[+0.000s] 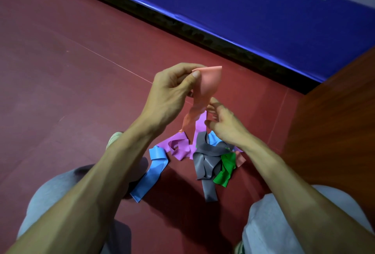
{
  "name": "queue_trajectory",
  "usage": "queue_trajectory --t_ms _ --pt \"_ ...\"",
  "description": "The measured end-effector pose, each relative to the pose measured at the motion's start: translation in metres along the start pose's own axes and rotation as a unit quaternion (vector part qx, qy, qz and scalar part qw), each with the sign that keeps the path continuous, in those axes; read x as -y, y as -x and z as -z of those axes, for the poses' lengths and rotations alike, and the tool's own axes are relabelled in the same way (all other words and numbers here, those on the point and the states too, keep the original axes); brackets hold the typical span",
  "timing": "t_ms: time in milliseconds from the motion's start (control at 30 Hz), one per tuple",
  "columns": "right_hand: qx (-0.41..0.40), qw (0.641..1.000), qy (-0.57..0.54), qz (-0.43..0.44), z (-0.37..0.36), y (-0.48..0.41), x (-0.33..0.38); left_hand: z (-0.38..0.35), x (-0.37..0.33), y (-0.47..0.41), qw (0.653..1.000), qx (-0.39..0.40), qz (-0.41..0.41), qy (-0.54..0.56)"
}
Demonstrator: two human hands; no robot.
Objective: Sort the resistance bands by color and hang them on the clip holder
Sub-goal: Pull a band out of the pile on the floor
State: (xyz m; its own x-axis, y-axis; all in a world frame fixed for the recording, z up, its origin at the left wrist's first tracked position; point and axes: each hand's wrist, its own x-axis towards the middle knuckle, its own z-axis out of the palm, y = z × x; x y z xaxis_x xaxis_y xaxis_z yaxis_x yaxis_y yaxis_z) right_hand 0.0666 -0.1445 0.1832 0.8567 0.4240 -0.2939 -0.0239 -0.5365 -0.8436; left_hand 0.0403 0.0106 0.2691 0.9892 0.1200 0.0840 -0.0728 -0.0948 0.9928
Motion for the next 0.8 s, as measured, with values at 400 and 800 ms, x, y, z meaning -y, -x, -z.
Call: queue_trajectory --t_ms 400,800 --pt "-0.041 0.997 -0.064 0.006 0.011 0.003 0.006 0.017 0.003 -0.011 0.944 -0.214 0.129 0.214" --pt "-0.145 0.971 -0.181 0.063 0.020 0.006 0.023 0.020 0.011 -0.014 0.848 -0.293 0.277 0.344"
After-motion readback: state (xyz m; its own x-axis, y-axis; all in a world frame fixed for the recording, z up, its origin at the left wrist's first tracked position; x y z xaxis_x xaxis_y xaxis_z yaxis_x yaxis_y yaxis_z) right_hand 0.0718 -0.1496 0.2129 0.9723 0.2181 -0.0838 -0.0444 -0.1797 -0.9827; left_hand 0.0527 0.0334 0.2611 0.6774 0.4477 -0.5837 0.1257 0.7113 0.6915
